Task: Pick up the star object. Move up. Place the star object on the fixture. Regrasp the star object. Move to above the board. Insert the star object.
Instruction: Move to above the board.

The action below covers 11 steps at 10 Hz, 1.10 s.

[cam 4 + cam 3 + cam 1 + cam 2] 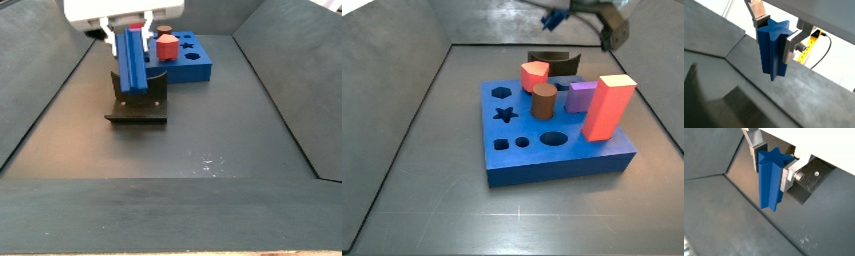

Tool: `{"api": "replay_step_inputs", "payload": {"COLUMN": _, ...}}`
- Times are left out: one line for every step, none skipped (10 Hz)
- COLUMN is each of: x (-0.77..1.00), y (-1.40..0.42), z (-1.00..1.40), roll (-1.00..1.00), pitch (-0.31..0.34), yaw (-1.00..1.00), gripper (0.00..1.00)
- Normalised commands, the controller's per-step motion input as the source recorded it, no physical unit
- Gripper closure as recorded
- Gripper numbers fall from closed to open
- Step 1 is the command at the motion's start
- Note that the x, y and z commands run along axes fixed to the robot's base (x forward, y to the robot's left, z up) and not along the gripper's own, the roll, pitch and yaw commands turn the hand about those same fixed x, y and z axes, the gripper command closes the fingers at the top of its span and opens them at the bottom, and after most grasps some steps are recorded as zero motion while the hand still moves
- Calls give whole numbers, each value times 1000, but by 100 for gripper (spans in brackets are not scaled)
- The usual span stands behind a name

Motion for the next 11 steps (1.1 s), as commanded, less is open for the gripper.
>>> {"api": "replay_step_inputs", "payload": {"x": -15, "y": 179, "z": 1000, "roll": -52, "pitch": 85, "yaw": 112, "gripper": 100}}
{"api": "replay_step_inputs", "payload": {"x": -14, "y": 161, "z": 1000, "roll": -49, "pitch": 52, "yaw": 109, "gripper": 100}}
{"api": "replay_step_inputs", "payload": {"x": -14, "y": 156, "z": 1000, "roll": -52, "pitch": 42, "yaw": 104, "gripper": 100}}
{"api": "replay_step_inputs", "payload": {"x": -13, "y": 140, "z": 1000, "roll": -49, "pitch": 28, "yaw": 88, "gripper": 100}}
{"api": "replay_step_inputs", "payload": {"x": -12, "y": 129, "z": 1000, "roll": -44, "pitch": 20, "yaw": 75, "gripper": 100}}
{"api": "replay_step_inputs", "payload": {"x": -14, "y": 110, "z": 1000, "roll": -42, "pitch": 22, "yaw": 57, "gripper": 100}}
{"api": "replay_step_inputs", "payload": {"x": -12, "y": 100, "z": 1000, "roll": -43, "pitch": 21, "yaw": 49, "gripper": 100}}
{"api": "replay_step_inputs", "payload": {"x": -12, "y": 82, "z": 1000, "roll": -45, "pitch": 31, "yaw": 36, "gripper": 100}}
{"api": "replay_step_inputs", "payload": {"x": -8, "y": 61, "z": 901, "roll": -45, "pitch": 40, "yaw": 28, "gripper": 100}}
{"api": "replay_step_inputs", "payload": {"x": 0, "y": 39, "z": 727, "roll": -53, "pitch": 50, "yaw": 25, "gripper": 100}}
{"api": "replay_step_inputs", "payload": {"x": 4, "y": 17, "z": 499, "roll": -56, "pitch": 74, "yaw": 25, "gripper": 100}}
